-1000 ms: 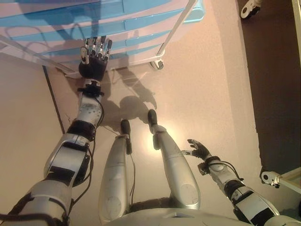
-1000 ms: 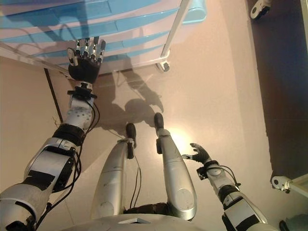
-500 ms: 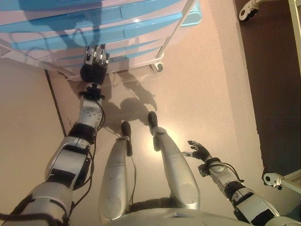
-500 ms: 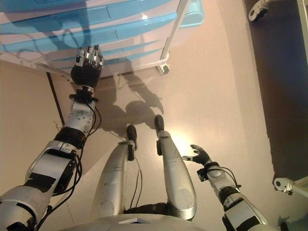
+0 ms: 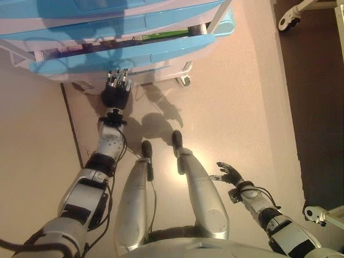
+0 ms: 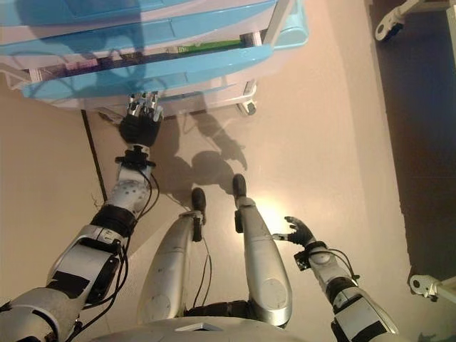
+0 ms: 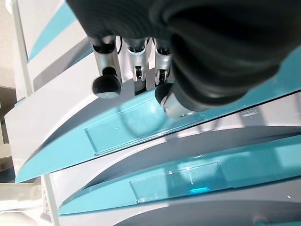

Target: Open the drawer and pick up the medicine

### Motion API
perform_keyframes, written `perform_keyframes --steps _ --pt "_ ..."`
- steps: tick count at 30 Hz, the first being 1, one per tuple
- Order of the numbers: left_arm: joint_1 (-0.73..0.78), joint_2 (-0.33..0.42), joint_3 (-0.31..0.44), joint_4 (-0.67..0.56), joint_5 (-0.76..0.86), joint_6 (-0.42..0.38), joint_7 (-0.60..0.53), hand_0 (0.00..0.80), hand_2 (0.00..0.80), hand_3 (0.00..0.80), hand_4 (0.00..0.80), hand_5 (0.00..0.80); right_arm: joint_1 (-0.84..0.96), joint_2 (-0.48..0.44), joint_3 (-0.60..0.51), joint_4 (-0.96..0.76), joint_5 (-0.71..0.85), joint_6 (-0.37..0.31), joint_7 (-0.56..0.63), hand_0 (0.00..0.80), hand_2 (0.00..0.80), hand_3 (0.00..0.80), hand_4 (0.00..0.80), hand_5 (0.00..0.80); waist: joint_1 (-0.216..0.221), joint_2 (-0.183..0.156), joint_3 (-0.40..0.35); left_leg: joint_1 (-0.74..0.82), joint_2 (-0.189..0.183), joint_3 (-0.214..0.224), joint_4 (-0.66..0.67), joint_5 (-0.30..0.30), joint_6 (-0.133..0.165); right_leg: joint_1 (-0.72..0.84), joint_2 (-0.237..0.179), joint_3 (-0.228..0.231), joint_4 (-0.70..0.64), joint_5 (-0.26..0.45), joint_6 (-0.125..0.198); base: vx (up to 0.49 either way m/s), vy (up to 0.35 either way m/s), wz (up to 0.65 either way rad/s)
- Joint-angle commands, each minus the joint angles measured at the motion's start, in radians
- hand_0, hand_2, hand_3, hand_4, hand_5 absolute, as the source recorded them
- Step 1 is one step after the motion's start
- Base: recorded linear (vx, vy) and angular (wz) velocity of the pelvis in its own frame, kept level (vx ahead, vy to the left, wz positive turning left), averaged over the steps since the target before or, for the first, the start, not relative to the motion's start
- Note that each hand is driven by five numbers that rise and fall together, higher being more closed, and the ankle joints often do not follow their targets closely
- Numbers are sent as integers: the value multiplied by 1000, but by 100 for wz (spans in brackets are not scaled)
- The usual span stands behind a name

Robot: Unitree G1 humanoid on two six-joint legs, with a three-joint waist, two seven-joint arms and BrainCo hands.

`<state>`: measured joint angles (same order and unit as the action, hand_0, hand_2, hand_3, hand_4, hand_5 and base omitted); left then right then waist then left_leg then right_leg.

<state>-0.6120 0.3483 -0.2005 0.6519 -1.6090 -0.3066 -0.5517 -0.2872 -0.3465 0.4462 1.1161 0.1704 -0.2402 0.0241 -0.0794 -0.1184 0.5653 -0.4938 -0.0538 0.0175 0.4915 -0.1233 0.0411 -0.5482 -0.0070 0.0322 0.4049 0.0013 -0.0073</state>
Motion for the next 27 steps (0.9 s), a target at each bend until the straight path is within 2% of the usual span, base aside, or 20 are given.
perform_keyframes --steps 1,8,11,16,20,25,27 --pt "-63 28 153 -361 -2 -119 -196 800 800 800 800 800 65 -13 -7 -32 -79 8 13 0 0 0 0 0 81 81 -45 13 -52 19 -54 9 25 67 43 -72 71 -117 -44 -52 -14 11" --pt "234 -70 178 -412 -113 -17 -302 800 800 800 800 800 65 -15 -39 -50 -121 36 -2 0 0 0 0 0 154 119 -45 24 -67 -27 -73 38 15 91 18 -143 97 -149 -54 -55 -49 28" --pt "376 -103 188 -394 -196 62 -380 800 800 800 800 800 57 -27 -70 -49 -130 48 3 0 0 0 0 0 187 137 -45 30 -73 -43 -70 39 10 113 4 -178 110 -170 -58 -41 -63 40" --pt "542 -111 235 -299 -225 184 -451 800 800 800 800 800 43 -59 -123 -10 -148 48 24 0 0 0 0 0 226 171 -45 42 -70 -59 -74 57 -2 154 -14 -221 101 -176 -68 -2 -20 32" --pt "632 -108 261 -190 -132 270 -478 800 800 800 800 800 34 -67 -154 18 -146 44 33 0 0 0 0 0 246 189 -45 35 -69 -56 -76 68 -7 160 -22 -240 99 -178 -72 -4 -1 23" --pt "693 -102 283 -58 -3 285 -469 800 800 800 800 800 44 -68 -188 35 -163 40 44 0 0 0 0 0 253 205 -45 43 -72 -50 -90 74 -7 161 -28 -251 97 -180 -67 2 4 7" --pt "700 -106 287 5 48 267 -450 800 800 800 800 800 47 -66 -203 46 -173 31 45 0 0 0 0 0 252 209 -45 47 -75 -48 -98 79 -7 158 -30 -254 96 -177 -64 0 0 0"
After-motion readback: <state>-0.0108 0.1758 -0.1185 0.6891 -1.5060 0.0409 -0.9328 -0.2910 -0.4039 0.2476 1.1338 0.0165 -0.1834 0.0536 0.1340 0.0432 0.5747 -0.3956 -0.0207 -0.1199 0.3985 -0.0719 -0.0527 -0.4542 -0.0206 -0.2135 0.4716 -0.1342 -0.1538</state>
